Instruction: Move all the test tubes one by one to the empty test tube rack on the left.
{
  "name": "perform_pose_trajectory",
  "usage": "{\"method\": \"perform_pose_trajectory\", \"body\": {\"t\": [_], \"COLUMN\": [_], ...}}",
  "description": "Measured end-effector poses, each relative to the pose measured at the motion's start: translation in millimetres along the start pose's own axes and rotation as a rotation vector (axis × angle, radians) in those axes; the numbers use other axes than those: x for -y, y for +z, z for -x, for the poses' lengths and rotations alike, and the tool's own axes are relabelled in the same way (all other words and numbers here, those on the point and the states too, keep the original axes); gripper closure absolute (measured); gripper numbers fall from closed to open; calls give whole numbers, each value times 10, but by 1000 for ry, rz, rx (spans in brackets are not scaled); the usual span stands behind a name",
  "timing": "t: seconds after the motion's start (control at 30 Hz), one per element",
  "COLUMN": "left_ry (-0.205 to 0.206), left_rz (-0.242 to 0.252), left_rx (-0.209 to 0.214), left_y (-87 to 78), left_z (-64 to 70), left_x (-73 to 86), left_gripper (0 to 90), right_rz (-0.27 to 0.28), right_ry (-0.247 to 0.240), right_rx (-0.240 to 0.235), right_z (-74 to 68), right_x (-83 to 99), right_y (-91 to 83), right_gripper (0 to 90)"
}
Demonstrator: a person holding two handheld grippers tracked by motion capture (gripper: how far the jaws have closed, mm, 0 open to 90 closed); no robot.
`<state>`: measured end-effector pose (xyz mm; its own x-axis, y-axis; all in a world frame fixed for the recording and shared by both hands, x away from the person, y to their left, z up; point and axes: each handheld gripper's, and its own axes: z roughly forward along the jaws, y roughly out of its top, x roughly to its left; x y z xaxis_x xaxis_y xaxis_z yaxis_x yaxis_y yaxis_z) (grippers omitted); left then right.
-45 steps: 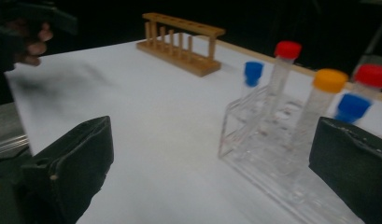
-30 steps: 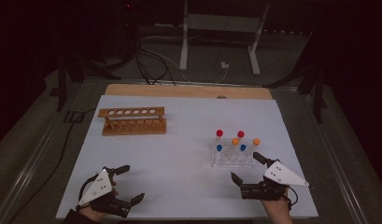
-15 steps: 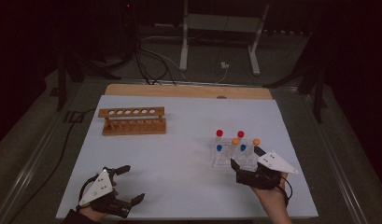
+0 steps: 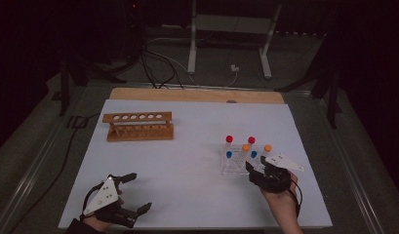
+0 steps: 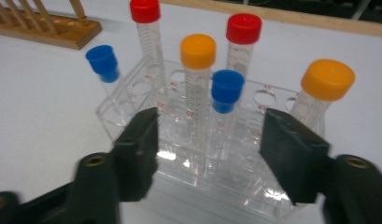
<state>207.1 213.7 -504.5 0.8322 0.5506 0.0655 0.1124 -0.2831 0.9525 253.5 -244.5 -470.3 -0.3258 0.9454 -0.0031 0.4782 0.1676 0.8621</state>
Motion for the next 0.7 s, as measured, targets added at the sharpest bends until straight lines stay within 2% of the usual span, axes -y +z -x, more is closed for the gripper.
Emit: {"method": "perform_pose_trajectory", "body": {"t": [0.07, 0.1, 0.3, 0.7], "left_ry": [-1, -1, -1, -2], "left_rz": [1, 1, 0, 2], "left_rx": [0, 0, 3, 5], "left_y": [-2, -1, 0, -1], "left_z": [-2, -4, -2, -4], "left_x": [0, 0, 0, 0], "left_gripper": [6, 6, 6, 6], "right_rz": [-4, -8, -29, -49], "right_ry": [5, 16, 11, 1], "right_rx": [-7, 1, 4, 15], "right_z": [10, 21, 30, 35], "right_x": [-2, -3, -4, -19], "right_y": [7, 18, 70, 184], "right_gripper": [453, 502, 605, 699]}}
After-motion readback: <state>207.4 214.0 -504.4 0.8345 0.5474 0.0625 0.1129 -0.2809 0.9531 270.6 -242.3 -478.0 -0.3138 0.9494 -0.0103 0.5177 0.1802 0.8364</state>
